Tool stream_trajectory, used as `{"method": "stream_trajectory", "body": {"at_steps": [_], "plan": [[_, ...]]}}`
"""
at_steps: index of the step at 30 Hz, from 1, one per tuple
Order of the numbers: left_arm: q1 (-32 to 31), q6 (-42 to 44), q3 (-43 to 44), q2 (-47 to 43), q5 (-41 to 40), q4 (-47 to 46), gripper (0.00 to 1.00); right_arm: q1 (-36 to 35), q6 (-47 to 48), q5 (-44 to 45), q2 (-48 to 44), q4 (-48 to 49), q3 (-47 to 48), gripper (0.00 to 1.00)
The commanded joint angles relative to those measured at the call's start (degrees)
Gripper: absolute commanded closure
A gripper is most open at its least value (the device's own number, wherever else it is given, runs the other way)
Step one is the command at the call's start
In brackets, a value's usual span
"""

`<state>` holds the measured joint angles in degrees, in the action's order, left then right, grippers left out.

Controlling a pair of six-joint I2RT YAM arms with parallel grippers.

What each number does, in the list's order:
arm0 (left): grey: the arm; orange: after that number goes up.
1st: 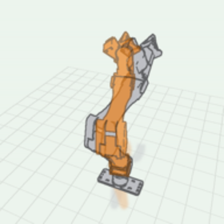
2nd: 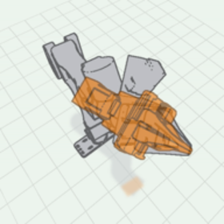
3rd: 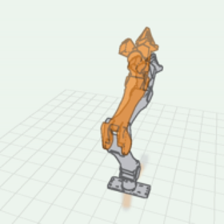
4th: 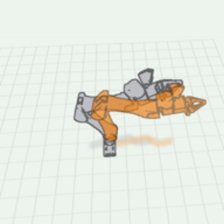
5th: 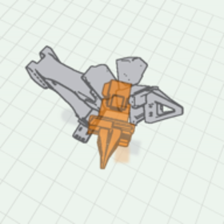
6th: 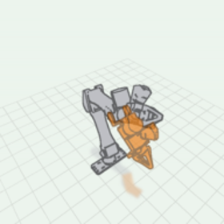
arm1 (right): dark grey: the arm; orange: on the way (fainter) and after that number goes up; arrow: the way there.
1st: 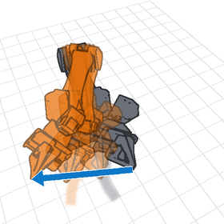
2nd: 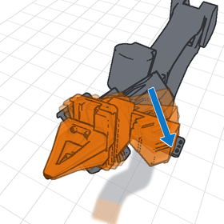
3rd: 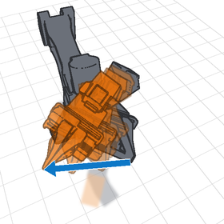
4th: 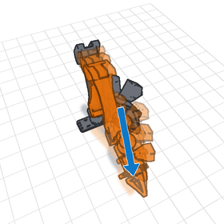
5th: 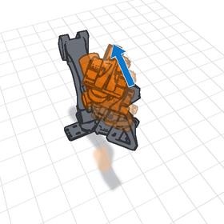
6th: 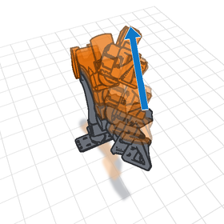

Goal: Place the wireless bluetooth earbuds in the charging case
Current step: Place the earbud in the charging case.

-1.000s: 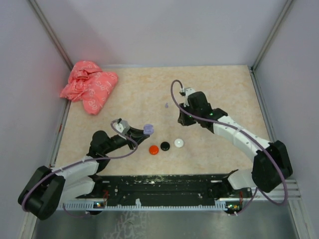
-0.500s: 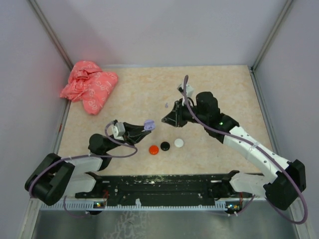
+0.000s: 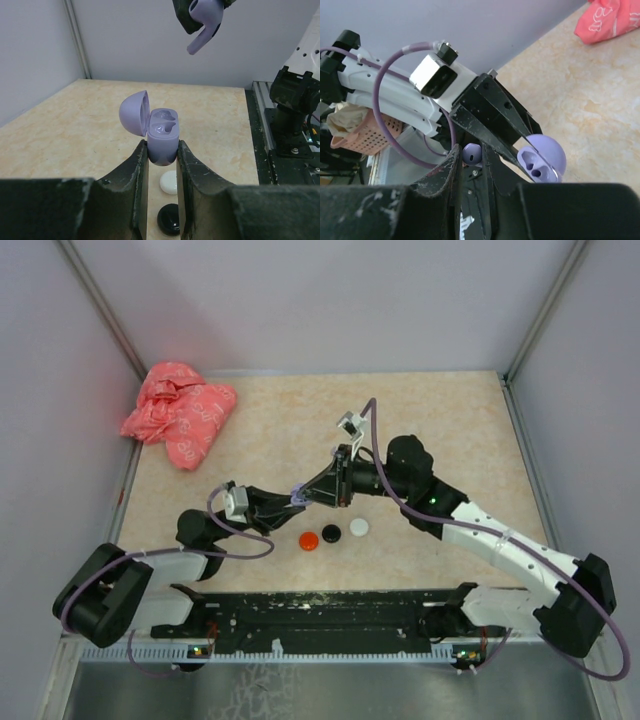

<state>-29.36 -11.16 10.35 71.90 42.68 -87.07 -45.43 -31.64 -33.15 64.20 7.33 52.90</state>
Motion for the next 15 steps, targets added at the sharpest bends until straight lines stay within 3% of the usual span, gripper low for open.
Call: {"method": "stream_trajectory", "body": {"at_steps": [1, 15], "plan": [[0.36, -3.41, 0.91, -0.55, 2.49, -11.29, 1.0, -1.28, -2.07, -1.29, 1.28, 8.02, 0.07, 0.97], [0.35, -5.8, 0.34, -2.78, 2.1, -15.5, 1.0, -2.04, -4.36, 1.56, 4.61, 9.87, -2.34, 0.98]]}}
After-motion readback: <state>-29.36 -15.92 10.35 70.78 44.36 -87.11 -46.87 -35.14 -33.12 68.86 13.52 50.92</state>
